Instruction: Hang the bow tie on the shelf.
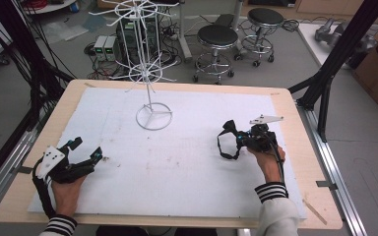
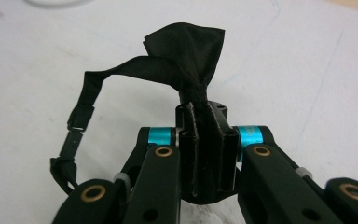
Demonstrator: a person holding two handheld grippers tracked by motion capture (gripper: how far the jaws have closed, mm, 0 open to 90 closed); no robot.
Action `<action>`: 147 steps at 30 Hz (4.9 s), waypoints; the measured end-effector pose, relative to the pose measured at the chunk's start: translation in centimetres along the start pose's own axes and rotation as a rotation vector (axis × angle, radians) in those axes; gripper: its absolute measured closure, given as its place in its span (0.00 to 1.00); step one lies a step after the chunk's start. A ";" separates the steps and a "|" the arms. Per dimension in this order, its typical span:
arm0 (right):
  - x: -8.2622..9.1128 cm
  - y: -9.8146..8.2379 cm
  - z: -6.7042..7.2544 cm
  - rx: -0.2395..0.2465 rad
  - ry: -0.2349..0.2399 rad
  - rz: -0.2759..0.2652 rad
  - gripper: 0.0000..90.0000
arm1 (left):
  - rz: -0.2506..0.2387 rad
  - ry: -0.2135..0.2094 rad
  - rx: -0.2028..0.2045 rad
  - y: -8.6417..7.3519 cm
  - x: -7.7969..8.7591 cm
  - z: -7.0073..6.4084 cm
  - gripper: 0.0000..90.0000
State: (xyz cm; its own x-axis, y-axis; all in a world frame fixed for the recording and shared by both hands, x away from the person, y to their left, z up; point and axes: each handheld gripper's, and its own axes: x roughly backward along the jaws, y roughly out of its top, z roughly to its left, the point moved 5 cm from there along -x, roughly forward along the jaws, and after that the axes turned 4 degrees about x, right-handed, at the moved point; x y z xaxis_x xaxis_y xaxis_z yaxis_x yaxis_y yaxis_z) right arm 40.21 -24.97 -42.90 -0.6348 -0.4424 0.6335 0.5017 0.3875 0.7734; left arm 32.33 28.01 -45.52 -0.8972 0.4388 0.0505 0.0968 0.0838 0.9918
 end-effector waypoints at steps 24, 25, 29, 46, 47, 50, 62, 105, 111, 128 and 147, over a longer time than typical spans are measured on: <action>-0.1 8.4 3.5 -0.021 0.056 -0.225 0.93 | -0.002 -0.002 0.000 0.0 0.0 0.0 0.17; -0.2 8.8 3.6 -0.015 0.058 -0.231 0.93 | -0.002 -0.002 0.001 0.0 0.0 0.0 0.17; -0.2 10.2 4.0 -0.005 0.066 -0.245 0.93 | -0.001 -0.003 0.000 0.0 0.0 0.0 0.17; -0.9 14.8 5.3 0.015 0.071 -0.309 0.93 | -0.003 -0.003 0.002 0.0 0.0 0.0 0.17; -0.9 15.1 5.4 0.012 0.071 -0.312 0.93 | -0.003 -0.003 0.003 0.0 0.0 0.0 0.17; -0.9 16.0 5.7 0.017 0.076 -0.325 0.93 | -0.003 -0.003 0.003 0.0 0.0 0.0 0.17; -1.9 19.3 6.9 0.025 0.085 -0.377 0.93 | -0.003 -0.004 0.002 0.0 0.0 0.0 0.17; -9.5 18.9 8.9 0.053 0.049 -0.256 0.92 | -0.005 -0.006 0.004 0.0 0.0 0.0 0.17; -9.9 18.6 9.0 0.068 0.065 -0.215 0.90 | -0.005 -0.006 0.003 0.0 0.0 0.0 0.17; -8.3 16.8 8.7 0.057 0.113 -0.031 0.16 | -0.007 0.000 0.004 0.0 0.0 0.0 0.17; 3.8 9.5 7.2 0.063 0.069 -0.281 0.13 | -0.005 0.002 -0.006 0.0 0.0 -0.1 0.17</action>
State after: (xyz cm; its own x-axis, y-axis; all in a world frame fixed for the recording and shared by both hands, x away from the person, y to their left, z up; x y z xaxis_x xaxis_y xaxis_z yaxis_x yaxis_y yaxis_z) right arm 38.33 -17.10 -33.29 -0.7009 -0.5930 0.3964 0.2730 0.2905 0.9171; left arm 32.29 27.96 -45.51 -0.8984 0.4368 0.0460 0.0901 0.0807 0.9927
